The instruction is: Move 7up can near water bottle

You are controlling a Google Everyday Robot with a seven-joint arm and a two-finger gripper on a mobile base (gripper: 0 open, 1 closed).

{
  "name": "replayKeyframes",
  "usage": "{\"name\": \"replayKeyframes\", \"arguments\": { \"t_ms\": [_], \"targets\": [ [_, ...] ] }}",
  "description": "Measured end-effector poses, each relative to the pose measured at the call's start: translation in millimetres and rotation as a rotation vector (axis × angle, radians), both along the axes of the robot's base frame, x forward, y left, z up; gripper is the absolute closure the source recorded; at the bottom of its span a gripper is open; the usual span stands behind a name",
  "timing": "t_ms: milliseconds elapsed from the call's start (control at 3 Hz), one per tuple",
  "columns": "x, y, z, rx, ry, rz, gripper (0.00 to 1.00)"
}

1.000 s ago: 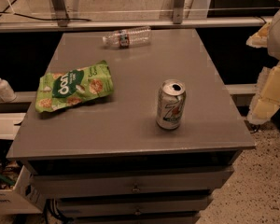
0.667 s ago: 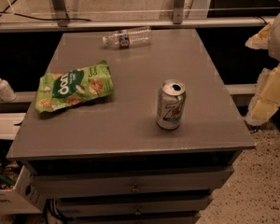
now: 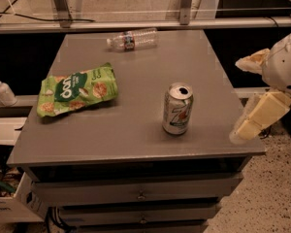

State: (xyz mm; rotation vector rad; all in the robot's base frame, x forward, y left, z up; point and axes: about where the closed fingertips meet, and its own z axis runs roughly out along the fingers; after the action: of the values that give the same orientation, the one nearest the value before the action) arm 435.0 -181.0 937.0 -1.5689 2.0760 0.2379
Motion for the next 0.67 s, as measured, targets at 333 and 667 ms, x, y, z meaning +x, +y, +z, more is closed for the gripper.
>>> {"name": "replayKeyframes", "arguments": {
  "t_ms": [333, 667],
  "targets": [
    [14, 33, -15, 0.13, -0.018, 0.036, 0.0],
    [27, 67, -32, 0.268, -0.022, 0.065, 0.0]
  ]
}}
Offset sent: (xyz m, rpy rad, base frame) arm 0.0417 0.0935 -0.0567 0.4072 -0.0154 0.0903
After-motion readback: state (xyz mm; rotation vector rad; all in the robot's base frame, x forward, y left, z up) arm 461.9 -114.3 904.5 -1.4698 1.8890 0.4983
